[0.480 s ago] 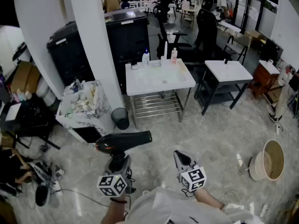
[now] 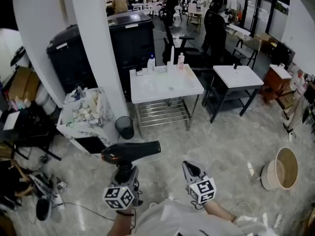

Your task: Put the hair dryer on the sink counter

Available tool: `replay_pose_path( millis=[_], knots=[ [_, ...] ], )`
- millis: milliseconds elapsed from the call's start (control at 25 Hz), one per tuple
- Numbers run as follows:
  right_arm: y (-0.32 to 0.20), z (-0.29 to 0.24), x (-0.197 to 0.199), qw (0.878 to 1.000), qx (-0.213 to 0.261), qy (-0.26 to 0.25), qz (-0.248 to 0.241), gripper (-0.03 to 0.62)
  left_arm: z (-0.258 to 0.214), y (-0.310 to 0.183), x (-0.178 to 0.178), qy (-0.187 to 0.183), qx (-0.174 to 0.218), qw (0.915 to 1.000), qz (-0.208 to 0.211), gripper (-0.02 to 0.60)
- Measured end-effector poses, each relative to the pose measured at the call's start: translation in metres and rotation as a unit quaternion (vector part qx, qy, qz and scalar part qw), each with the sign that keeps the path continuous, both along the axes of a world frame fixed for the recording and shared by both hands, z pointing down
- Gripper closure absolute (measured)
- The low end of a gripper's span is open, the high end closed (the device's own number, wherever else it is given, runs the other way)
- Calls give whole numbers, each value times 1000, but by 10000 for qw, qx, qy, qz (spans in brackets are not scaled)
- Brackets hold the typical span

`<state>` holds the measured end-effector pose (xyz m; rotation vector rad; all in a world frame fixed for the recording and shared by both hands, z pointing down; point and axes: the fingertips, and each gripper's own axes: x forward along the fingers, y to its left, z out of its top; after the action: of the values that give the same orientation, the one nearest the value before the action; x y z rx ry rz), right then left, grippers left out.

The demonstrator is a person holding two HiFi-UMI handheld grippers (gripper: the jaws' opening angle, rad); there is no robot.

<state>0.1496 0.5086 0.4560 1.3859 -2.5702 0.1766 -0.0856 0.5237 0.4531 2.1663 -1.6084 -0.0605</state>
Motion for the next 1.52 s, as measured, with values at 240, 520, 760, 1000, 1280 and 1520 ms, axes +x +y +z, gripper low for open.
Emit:
replay_pose_path(
  millis=[240, 520, 760, 1000, 1280, 1520],
  knots=[
    [-1, -6, -13, 10000, 88, 3, -25, 577, -3, 2, -7, 30, 30, 10000, 53, 330],
    [-2, 4, -25, 10000, 8, -32, 62, 577, 4, 12, -18, -281, 63, 9995, 155, 330],
    [-8, 8, -16, 9988, -2, 40, 495, 577, 18, 17, -23, -266, -24, 9987, 434, 330],
    [-21, 8, -19, 9987, 25, 168, 490, 577, 17, 5, -25, -190, -16, 9987, 482, 330],
    [-58, 10, -24, 9994, 38, 75, 348, 577, 19, -32, -18, -263, -63, 9986, 462, 330],
    [-109, 14, -30, 10000, 29, 8, 65, 577, 19, -84, -7, -325, -107, 9987, 384, 330]
  ],
)
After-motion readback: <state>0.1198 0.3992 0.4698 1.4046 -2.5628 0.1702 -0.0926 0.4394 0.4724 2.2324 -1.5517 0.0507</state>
